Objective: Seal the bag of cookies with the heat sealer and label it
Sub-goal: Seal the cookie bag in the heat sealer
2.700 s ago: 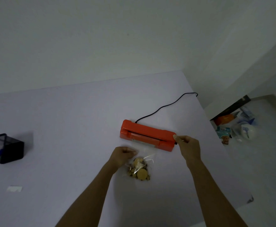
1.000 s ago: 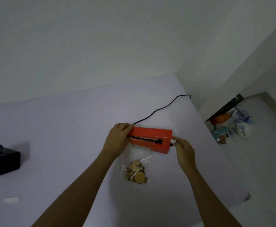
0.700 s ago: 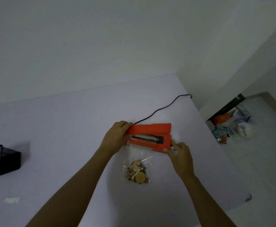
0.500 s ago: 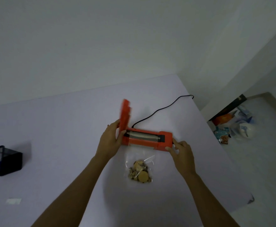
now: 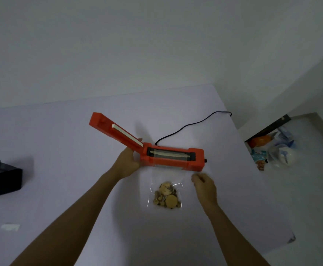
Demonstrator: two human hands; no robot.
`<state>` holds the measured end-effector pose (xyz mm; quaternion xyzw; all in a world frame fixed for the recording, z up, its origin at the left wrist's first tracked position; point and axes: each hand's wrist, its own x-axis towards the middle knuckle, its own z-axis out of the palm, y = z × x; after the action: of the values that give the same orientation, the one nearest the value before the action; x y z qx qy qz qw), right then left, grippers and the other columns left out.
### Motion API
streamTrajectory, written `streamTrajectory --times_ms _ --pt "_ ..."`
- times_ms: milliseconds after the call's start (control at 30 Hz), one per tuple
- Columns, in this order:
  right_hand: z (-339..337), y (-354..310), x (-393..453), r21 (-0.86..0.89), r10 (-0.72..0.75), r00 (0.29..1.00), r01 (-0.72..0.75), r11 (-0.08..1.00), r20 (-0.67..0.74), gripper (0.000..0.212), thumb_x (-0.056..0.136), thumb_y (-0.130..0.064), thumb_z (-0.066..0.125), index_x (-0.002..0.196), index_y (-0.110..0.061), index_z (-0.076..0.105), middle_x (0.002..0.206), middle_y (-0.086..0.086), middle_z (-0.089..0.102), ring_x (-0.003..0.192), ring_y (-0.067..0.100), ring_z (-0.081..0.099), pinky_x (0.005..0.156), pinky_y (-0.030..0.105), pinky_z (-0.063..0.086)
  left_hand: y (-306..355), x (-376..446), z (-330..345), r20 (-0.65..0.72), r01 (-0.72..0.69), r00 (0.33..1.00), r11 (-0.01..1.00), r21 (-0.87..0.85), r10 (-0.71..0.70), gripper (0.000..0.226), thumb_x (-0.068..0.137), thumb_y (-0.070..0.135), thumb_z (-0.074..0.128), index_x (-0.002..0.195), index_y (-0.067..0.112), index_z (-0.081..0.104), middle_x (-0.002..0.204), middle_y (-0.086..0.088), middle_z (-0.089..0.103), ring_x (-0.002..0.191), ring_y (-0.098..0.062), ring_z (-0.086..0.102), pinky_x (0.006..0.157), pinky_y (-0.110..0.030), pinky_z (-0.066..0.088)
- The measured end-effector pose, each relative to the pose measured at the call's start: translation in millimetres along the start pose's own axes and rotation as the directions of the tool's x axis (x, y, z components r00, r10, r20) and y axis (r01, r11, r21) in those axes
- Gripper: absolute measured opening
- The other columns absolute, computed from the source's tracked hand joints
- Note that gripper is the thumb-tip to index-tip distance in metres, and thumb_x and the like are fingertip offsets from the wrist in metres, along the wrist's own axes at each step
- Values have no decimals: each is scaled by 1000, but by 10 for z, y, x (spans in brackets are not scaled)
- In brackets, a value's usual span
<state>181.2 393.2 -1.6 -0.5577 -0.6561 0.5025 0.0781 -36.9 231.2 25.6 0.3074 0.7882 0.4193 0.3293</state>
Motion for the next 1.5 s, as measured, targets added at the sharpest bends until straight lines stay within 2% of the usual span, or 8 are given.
streamTrajectory --times_ms 200,367,600,767,1000,1167,1333,1500 --pt "169 -230 -10 264 85 966 -150 953 244 21 88 -30 64 88 -10 71 88 8 73 86 21 69 82 34 51 -99 202 -42 102 8 995 1000 -20 -5 68 77 23 77 134 26 40 127 5 48 120 -16 46 106 -35 35" --pt "155 -395 -99 295 33 989 -75 952 146 20 92 -24 62 91 -5 69 82 13 70 66 22 70 62 28 56 -152 271 -87 150 -10 989 999 -41 16 72 70 24 82 129 31 42 129 5 51 116 -12 50 103 -29 39" --pt "176 -564 -127 124 -50 999 51 991 -15 22 92 -24 61 72 -30 70 78 -3 73 70 23 70 73 38 60 -186 307 -144 178 -40 983 999 -2 39 69 62 45 81 123 27 54 117 4 63 109 -15 60 96 -38 52" --pt "192 -707 -200 33 -119 991 122 992 -66 23 92 -25 59 75 -21 74 76 -4 74 62 17 69 60 21 53 -123 303 -132 155 -83 985 997 8 81 47 71 26 82 113 23 60 107 4 67 99 -8 64 86 -23 53" --pt "217 -833 -313 -54 -236 967 231 971 -100 19 93 -22 60 97 -13 76 79 -2 72 66 1 62 54 0 41 -128 293 -135 148 -93 985 995 40 86 48 70 33 82 112 24 61 106 5 68 99 -11 65 90 -37 55" --pt "207 -927 -464 -61 -315 947 311 949 -69 17 93 -20 60 93 -12 75 70 -1 69 60 15 63 53 11 47 -119 274 -138 147 -52 988 998 37 46 58 66 33 83 117 23 58 112 3 65 105 -16 61 97 -40 51" --pt "143 -981 -588 -4 -349 934 349 937 -71 15 93 -22 60 93 -18 74 70 -4 68 59 2 62 50 10 47 -128 261 -132 151 -38 988 997 61 28 60 68 40 74 123 24 55 118 0 62 111 -21 58 100 -47 48" --pt "28 -968 -660 97 -342 940 342 935 -19 13 92 -24 61 87 -24 73 72 -2 72 65 18 67 60 31 56 -85 234 -121 141 -12 990 999 45 6 62 74 40 74 129 20 52 126 -5 59 118 -24 56 103 -48 45"
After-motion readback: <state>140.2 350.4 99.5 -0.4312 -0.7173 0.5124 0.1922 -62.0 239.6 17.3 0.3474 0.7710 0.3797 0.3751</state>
